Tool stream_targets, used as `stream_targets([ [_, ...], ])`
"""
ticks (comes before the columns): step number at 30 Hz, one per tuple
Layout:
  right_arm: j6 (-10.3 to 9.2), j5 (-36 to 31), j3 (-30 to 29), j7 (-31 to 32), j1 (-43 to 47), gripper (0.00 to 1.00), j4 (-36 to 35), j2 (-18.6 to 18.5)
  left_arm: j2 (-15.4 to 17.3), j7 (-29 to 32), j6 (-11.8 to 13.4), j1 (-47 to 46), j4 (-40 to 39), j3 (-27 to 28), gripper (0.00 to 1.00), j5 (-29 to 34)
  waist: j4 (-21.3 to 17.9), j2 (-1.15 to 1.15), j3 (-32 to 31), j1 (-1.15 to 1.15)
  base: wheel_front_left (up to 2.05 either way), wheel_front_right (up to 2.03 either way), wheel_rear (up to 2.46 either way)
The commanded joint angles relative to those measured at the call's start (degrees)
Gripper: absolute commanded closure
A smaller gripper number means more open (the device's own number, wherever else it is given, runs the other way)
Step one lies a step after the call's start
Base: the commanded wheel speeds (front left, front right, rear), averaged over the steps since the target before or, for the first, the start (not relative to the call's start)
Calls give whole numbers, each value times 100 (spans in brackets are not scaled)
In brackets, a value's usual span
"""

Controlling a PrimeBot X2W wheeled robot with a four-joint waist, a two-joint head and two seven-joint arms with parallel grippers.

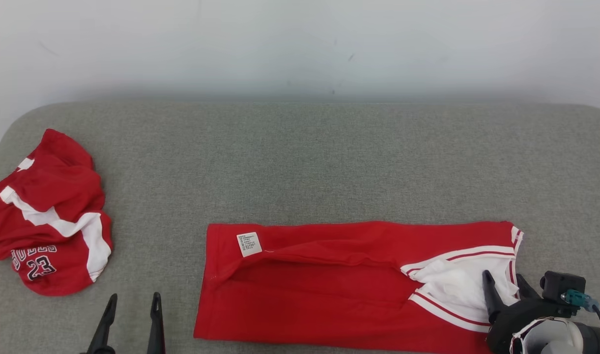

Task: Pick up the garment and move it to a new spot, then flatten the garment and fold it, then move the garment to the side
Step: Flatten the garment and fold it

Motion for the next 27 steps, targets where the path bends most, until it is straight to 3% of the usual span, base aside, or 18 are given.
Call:
stream_targets([
  [1, -12, -41, -38, 19, -35, 0, 152, 56, -29, -18, 9, 118, -40, 57, 0, -14, 18, 0, 5, 0, 0, 0, 0],
  [18, -33, -240, -243, 343, -78, 0, 1185, 186, -69, -18, 30, 172, -109, 186, 0, -107, -13, 0, -12, 0, 0, 0, 0],
  [20, -24, -175, -152, 413, -92, 91, 1197, 283, -69, -18, 30, 175, -97, 180, 0, -127, -23, 0, -12, 0, 0, 0, 0],
  [21, -17, -142, -106, 426, -92, 100, 1173, 313, -69, -18, 32, 170, -90, 171, 0, -137, -25, 0, -11, 0, 0, 0, 0],
  [27, -19, 22, -47, 322, -225, 100, 1016, 123, -69, -18, 47, 153, -61, 160, 0, -198, -49, 0, -7, 0, 0, 0, 0],
])
